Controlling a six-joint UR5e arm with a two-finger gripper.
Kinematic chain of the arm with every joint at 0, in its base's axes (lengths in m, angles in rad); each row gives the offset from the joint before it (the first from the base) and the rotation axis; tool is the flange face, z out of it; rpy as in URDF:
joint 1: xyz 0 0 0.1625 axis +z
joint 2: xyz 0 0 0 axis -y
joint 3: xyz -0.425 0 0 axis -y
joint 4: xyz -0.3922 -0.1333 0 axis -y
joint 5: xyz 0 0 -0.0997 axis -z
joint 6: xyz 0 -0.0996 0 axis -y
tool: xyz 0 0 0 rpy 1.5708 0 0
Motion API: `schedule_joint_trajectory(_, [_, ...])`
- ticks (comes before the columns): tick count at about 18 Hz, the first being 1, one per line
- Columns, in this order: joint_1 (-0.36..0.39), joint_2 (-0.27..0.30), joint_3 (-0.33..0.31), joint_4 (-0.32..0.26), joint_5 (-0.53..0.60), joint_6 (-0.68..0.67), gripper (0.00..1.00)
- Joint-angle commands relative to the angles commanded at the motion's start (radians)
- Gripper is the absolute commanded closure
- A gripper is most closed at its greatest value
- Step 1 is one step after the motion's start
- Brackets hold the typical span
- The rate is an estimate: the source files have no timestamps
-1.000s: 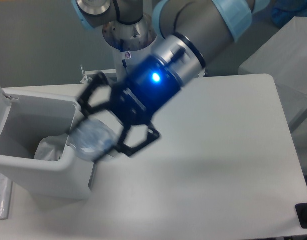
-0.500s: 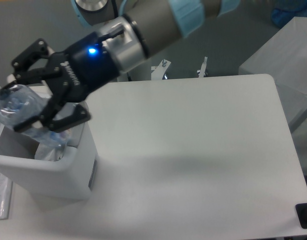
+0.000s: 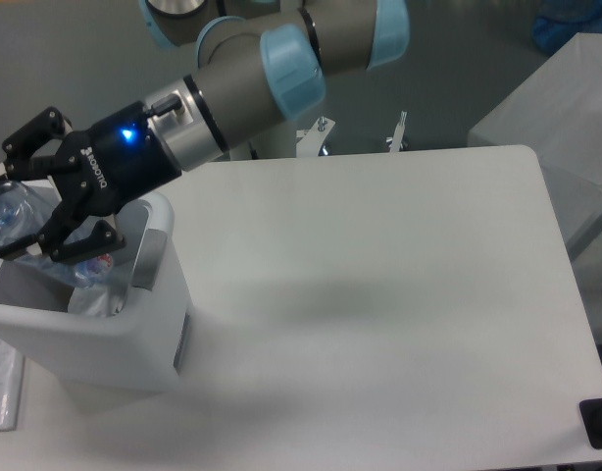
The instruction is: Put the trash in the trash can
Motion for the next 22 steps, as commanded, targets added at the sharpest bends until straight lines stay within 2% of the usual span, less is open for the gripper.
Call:
schedule_joint_trajectory(2, [0.0,0.005,-0.043,0.0,0.002,0.031,0.38])
schedule_joint_trajectory(3, [0.0,0.006,-0.072,0.0,0.003,0.061,0.31])
schedule_joint_trajectory(4, [0.0,0.005,-0.106,0.0,0.008,0.101,0.16])
schedule_joint_trajectory(5, [0.0,0.005,-0.136,0.0,0.017,0.145,0.12])
schedule_joint_trajectory(6, [0.0,0.006,-0.153,-0.002,0.018,0.169,0.03])
schedule_joint_trajectory(7, [0.002,0.002,-0.155,-0.002,0.018,0.17,0.0])
schedule_joint_trajectory(10, [0.04,-0.026,-0.123,0.0,0.018,0.173,0.0])
schedule_joint_trajectory(13, [0.092,-0.028,-0.105,0.0,0.018,0.172,0.0])
schedule_joint_trajectory(16, [0.138,-0.029,-0.036,-0.002,0.017,0.158,0.0])
schedule_joint_trajectory(19, [0.219,-0.031,0.023,-0.002,0.018,0.132,0.0])
schedule_joint_trajectory(22, [0.297,-0.034,0.038,-0.002,0.017,0.129,0.0])
